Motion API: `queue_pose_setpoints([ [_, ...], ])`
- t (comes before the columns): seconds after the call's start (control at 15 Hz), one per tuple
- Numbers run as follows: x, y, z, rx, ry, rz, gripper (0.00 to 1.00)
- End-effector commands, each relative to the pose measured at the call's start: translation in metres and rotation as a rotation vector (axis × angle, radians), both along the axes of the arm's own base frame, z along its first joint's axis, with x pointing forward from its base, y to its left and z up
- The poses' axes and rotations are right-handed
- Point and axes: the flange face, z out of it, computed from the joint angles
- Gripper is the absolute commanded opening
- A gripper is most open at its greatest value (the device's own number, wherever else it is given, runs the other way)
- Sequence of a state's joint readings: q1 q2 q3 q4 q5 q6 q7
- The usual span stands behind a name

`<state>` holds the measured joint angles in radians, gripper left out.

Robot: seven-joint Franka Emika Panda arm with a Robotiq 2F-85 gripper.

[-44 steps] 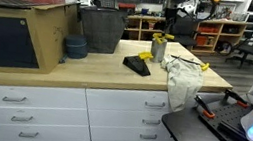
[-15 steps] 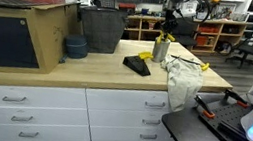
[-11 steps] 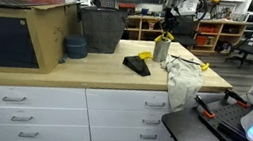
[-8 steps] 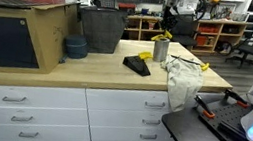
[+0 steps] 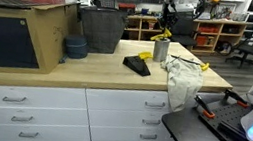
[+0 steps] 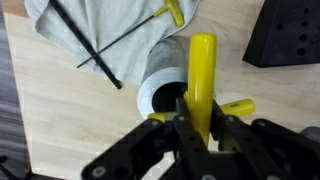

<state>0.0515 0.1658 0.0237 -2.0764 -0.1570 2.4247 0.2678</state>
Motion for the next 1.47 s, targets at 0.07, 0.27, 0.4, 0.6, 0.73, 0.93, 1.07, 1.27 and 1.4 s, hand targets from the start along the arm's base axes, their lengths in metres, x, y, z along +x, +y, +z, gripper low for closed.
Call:
queue_pose_setpoints([
  [0.07, -0.015, -0.003, 0.008, 0.005, 0.026, -0.257, 0.06],
  [0.27, -0.015, -0.010, 0.008, 0.031, 0.029, -0.421, 0.06],
  [0.4, -0.015, -0.015, 0.011, 0.048, 0.016, -0.528, 0.06],
  [0.6, -0.017, -0.021, 0.010, 0.078, 0.016, -0.682, 0.06],
  [0.73, -0.017, -0.025, 0.006, 0.104, 0.020, -0.779, 0.06],
  [0.93, -0.008, -0.028, -0.004, 0.153, 0.017, -0.922, 0.06],
  [1.07, -0.001, -0.027, -0.010, 0.175, 0.009, -1.022, 0.06],
  [1.27, 0.013, -0.020, -0.023, 0.204, 0.012, -1.161, 0.06],
  [1.4, 0.024, -0.015, -0.025, 0.221, -0.011, -1.218, 0.06],
])
